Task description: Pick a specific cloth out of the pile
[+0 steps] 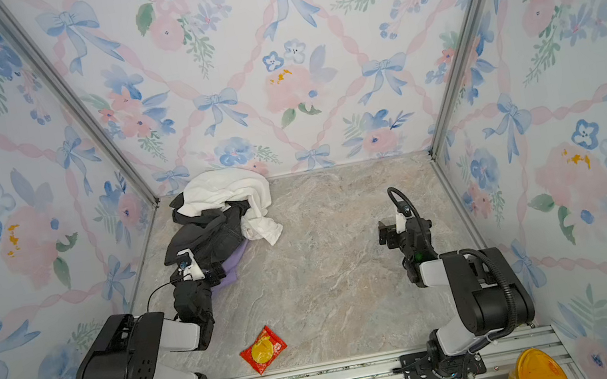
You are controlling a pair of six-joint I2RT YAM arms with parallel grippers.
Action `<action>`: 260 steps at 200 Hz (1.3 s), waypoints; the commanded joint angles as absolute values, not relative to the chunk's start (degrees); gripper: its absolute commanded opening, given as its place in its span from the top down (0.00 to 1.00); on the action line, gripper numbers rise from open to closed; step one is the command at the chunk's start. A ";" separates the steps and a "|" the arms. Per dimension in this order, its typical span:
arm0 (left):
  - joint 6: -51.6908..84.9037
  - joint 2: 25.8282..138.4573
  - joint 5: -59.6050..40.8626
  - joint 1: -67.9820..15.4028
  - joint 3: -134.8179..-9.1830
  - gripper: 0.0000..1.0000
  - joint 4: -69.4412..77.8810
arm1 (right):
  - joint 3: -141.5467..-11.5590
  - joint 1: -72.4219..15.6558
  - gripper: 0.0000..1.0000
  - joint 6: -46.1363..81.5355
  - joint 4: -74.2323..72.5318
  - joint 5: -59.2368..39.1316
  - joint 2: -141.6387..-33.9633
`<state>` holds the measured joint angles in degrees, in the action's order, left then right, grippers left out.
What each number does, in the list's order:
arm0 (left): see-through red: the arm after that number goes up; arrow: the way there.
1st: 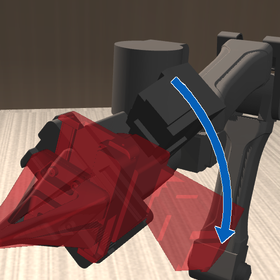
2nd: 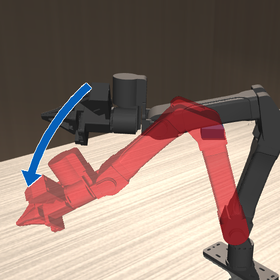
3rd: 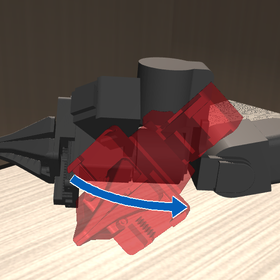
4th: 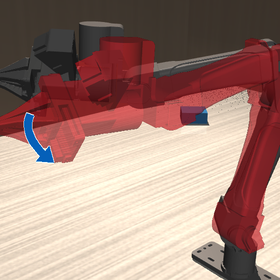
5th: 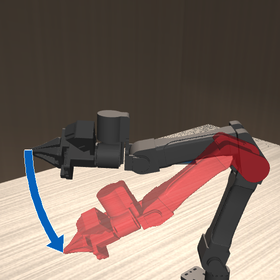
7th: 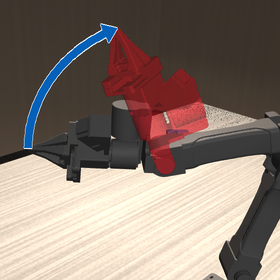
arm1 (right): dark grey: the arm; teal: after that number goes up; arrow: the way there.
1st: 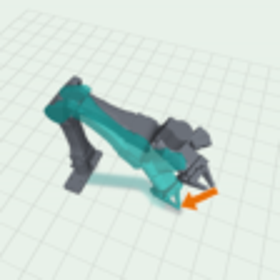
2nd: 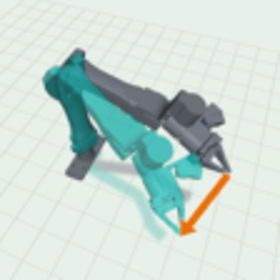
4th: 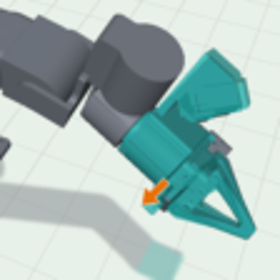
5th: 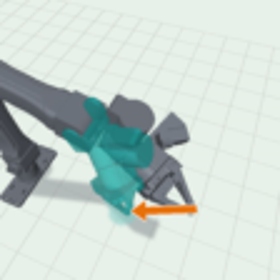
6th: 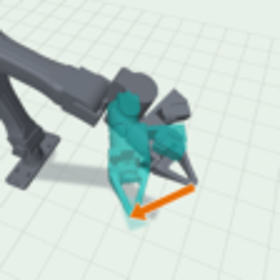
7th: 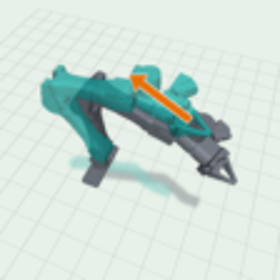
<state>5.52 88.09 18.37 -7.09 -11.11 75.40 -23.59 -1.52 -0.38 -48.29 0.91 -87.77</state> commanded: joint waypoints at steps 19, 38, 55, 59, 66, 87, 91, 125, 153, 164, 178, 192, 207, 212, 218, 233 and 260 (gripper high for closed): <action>4.55 88.56 18.11 -7.29 -10.67 0.02 76.95 | -23.29 -1.22 0.03 0.53 -50.01 1.50 -88.24; 4.56 88.55 18.18 -7.29 -10.71 0.02 76.95 | -23.29 -1.21 0.03 0.51 -50.01 1.52 -88.24; 4.50 88.56 18.17 -7.29 -10.65 0.02 76.95 | -23.29 -1.17 0.03 0.48 -50.02 1.50 -88.24; 4.48 88.51 18.18 -7.25 -10.71 0.02 76.92 | -23.29 -1.23 0.03 0.52 -50.05 1.50 -88.24; 4.55 88.51 18.17 -7.25 -10.71 0.02 76.95 | -23.29 -1.15 0.03 0.53 -50.01 1.53 -88.24; 4.56 88.57 18.15 -7.29 -10.72 0.02 76.96 | -23.29 -1.16 0.03 0.50 -50.01 1.57 -88.24; 4.51 88.54 18.15 -7.29 -10.66 0.02 76.96 | -23.29 -1.22 0.03 0.53 -50.02 1.49 -88.24; 4.52 88.51 18.16 -7.25 -10.72 0.02 76.97 | -23.29 -1.16 0.03 0.52 -50.01 1.47 -88.24; 4.53 88.56 18.12 -7.25 -10.71 0.02 76.92 | -23.38 -1.21 0.03 0.52 -49.92 1.50 -88.24; 4.65 88.63 17.74 -7.10 -10.80 0.02 76.94 | -23.30 -1.23 0.03 0.47 -49.92 1.50 -88.24; 4.64 88.60 17.81 -7.11 -10.70 0.02 76.91 | -23.36 -1.20 0.03 0.52 -49.94 1.52 -88.24; 4.55 88.44 17.88 -7.09 -10.68 0.02 76.91 | -23.46 -1.03 0.03 0.55 -49.33 1.20 -88.15; 3.79 88.23 19.08 -7.75 -11.00 0.02 76.91 | -23.31 -1.05 0.03 0.51 -49.92 1.32 -88.25; 3.35 87.90 19.47 -8.09 -11.15 0.02 76.89 | -23.29 -1.14 0.03 0.31 -49.84 1.58 -88.24; 2.95 86.91 20.33 -8.59 -11.18 0.02 76.30 | -23.07 -1.52 0.03 0.14 -50.04 2.30 -88.09; 2.12 83.00 24.06 -10.24 -11.60 0.02 72.63 | -23.39 -3.14 0.03 -0.84 -48.94 5.09 -86.21; 1.86 73.20 25.83 -11.04 -12.37 0.02 64.26 | -28.08 -4.70 0.03 -1.69 -33.13 8.53 -76.91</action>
